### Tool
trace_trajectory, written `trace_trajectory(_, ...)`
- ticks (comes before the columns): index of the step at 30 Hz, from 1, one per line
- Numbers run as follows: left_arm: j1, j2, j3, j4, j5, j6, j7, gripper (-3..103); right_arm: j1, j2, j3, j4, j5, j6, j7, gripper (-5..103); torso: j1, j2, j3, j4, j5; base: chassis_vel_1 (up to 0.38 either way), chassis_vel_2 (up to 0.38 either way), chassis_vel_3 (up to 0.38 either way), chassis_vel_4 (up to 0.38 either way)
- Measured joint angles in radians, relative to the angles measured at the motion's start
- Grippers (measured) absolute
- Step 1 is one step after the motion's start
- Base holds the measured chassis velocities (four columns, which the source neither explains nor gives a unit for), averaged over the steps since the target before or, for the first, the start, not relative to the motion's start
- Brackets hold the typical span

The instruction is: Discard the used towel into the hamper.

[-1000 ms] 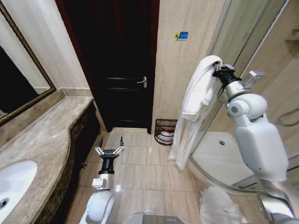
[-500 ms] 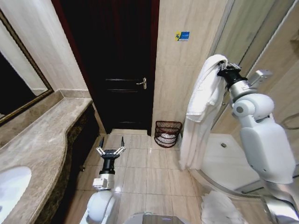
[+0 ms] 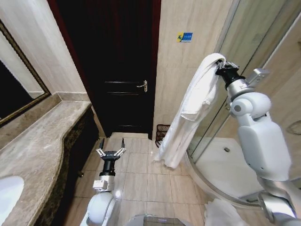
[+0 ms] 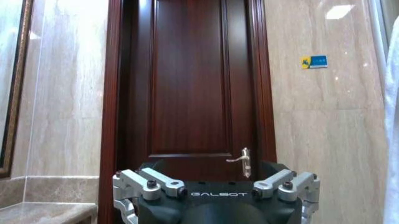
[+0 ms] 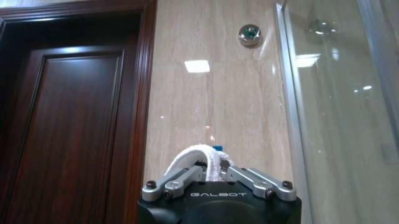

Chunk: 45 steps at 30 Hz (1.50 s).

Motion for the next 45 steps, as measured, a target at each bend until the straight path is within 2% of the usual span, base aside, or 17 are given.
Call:
trace_trajectory(14, -0.011, 0.008, -0.003, 0.018, -0.012, 0.002, 0.010, 100, 0.069, 0.002, -0.042, -0.013, 0.003, 0.000, 0.000, 4, 0.000, 0.000, 0.000, 0.0001, 0.0001, -0.075, 0.076, 0.074, -0.072)
trace_trajectory(22, -0.012, 0.006, -0.003, 0.024, -0.013, 0.000, 0.016, 100, 0.043, -0.059, -0.008, 0.018, 0.028, -0.003, -0.005, 4, 0.000, 0.000, 0.000, -0.0006, 0.0003, -0.080, 0.088, 0.083, -0.090)
trace_trajectory(34, -0.003, -0.005, -0.002, 0.016, -0.008, 0.000, 0.017, 100, 0.089, -0.074, -0.020, 0.011, 0.053, -0.015, 0.005, 4, 0.000, 0.000, 0.000, -0.0001, 0.0000, -0.050, 0.057, 0.047, -0.051)
trace_trajectory(42, -0.004, -0.005, -0.004, 0.016, -0.008, 0.000, 0.017, 100, 0.211, -0.039, -0.101, -0.083, 0.068, -0.005, 0.006, 4, 0.000, 0.000, 0.000, -0.0003, 0.0000, 0.000, 0.000, 0.000, 0.000)
trace_trajectory(45, -0.004, -0.001, -0.010, 0.016, -0.011, 0.000, 0.017, 100, 0.314, 0.009, -0.165, -0.160, 0.070, 0.001, 0.006, 4, 0.000, 0.000, 0.000, 0.0000, 0.0000, 0.000, 0.000, 0.000, 0.000)
